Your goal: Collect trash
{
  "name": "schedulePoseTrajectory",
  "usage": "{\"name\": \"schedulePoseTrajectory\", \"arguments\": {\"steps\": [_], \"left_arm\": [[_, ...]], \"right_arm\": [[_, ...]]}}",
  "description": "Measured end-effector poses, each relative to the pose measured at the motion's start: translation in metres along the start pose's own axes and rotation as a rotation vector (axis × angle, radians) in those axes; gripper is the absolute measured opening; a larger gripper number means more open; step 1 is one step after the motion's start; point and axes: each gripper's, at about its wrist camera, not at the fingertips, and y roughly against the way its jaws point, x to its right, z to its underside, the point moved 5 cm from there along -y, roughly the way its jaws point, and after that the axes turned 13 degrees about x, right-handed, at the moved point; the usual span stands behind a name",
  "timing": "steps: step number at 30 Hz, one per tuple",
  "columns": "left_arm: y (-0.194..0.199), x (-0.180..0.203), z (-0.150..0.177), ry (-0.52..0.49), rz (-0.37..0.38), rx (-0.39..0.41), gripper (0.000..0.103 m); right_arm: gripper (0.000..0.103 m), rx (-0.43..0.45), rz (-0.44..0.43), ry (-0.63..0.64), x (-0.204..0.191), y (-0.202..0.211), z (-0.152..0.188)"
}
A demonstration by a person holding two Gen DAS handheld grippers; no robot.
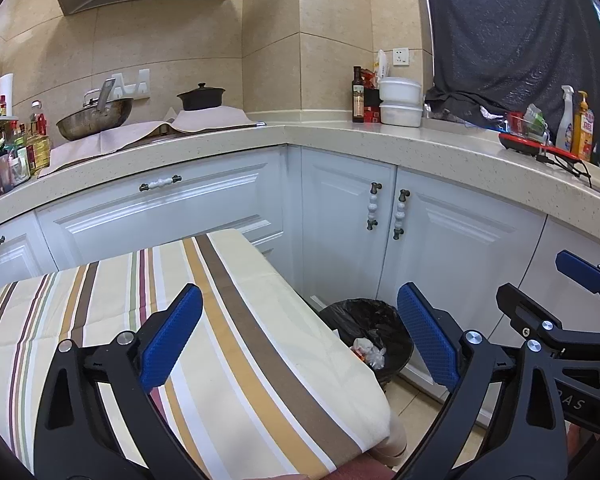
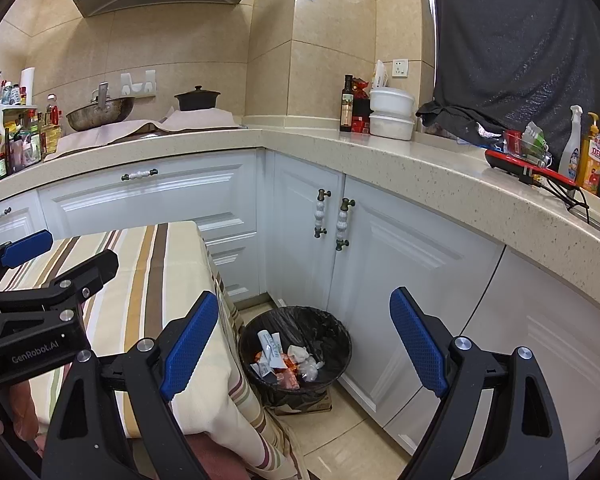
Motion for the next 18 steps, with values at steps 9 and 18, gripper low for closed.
{"name": "schedulePoseTrajectory", "arguments": {"steps": [9, 18], "left_arm": [[0.0003, 0.0009, 0.0012, 0.010, 0.019, -0.010, 0.097], [-0.0011, 0.0023, 0.0014, 0.022, 0.031, -0.026, 0.098]], "right_arm": [[0.085, 0.001, 0.007, -0.004, 0.0012, 0.0033, 0.0036], [0.085, 0.004, 0.011, -0.002, 0.0022, 0.0057, 0.0021]]}}
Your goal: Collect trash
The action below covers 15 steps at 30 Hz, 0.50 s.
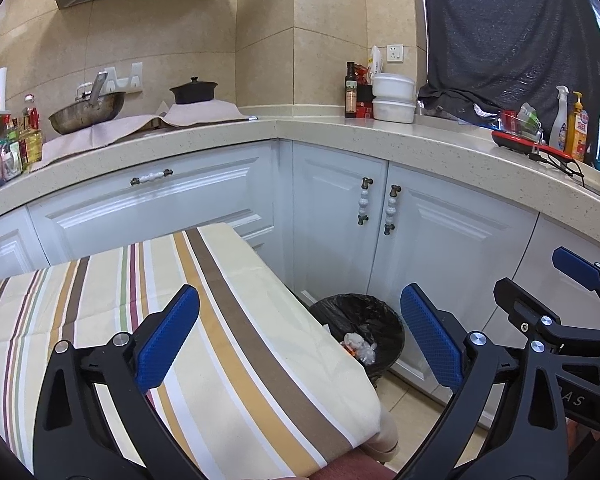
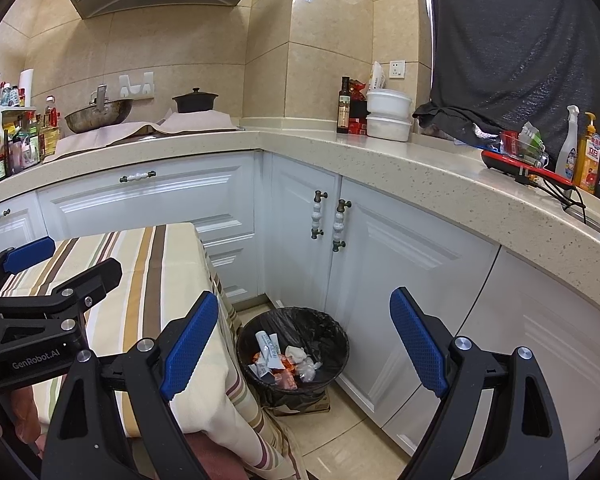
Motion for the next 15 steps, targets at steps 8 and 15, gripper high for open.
{"name": "schedulePoseTrajectory", "arguments": {"steps": [8, 15], "left_arm": [[0.000, 0.004, -0.001, -0.034, -0.018, 0.008, 0.098], [-0.010, -0.005, 0.003, -0.008, -0.038, -0.045, 0.098]], "right_arm": [[0.085, 0.001, -0.002, -0.001, 0.000, 0.000, 0.000], [0.085, -0.008, -0.005, -0.001, 0.000, -0.003, 0.000]]}}
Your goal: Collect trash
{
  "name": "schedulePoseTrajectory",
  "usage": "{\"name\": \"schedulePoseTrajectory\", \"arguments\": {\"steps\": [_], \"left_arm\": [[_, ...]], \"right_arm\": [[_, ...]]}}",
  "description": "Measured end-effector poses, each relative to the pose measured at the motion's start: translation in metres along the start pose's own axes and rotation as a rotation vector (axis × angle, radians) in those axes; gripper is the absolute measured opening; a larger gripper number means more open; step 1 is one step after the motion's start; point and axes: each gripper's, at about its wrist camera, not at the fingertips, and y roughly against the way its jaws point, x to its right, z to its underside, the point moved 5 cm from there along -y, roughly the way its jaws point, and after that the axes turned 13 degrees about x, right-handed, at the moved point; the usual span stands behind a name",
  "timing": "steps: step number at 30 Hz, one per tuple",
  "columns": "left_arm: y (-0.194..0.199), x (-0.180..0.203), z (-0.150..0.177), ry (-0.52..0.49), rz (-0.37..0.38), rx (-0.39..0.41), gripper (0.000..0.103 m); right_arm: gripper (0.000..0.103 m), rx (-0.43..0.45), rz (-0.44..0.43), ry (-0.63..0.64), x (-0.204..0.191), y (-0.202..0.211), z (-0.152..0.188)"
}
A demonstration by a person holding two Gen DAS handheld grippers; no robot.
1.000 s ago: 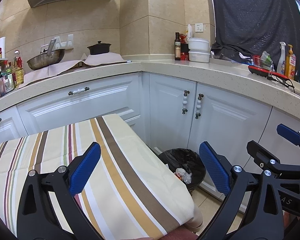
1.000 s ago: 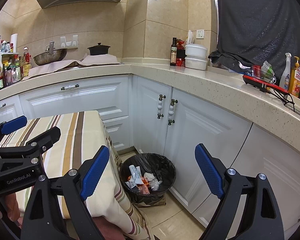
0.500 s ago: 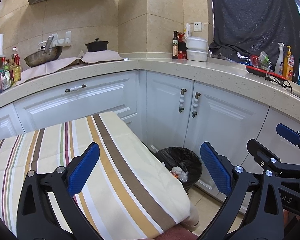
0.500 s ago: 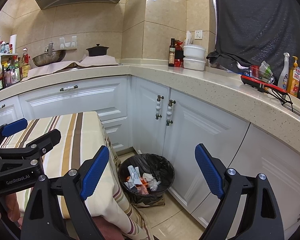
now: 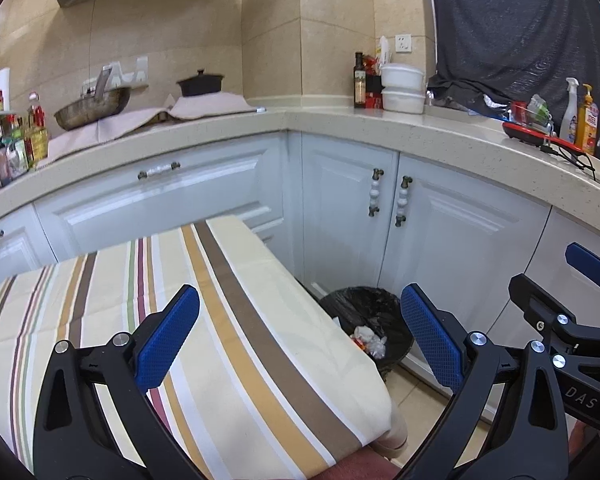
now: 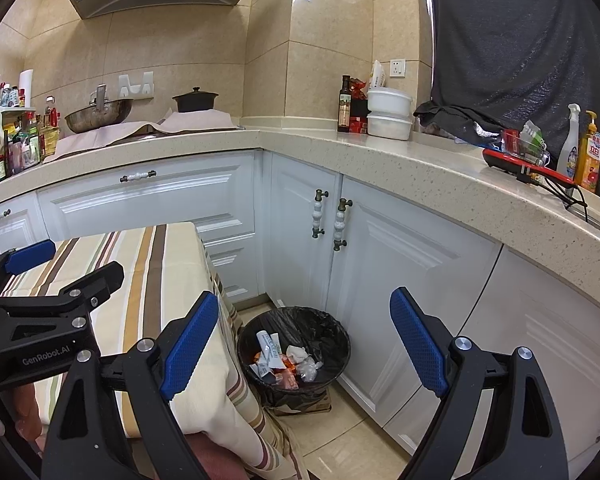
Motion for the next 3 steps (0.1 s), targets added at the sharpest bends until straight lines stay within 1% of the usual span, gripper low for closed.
{"name": "schedulePoseTrajectory", "arguments": {"steps": [3], "left_arm": [[-0.0057, -0.0072, 0.0036, 0.019, -0.008, -0.027, 0.098]], "right_arm": [[0.085, -0.012, -0.006, -0.001, -0.0021, -0.0046, 0.0011]]}}
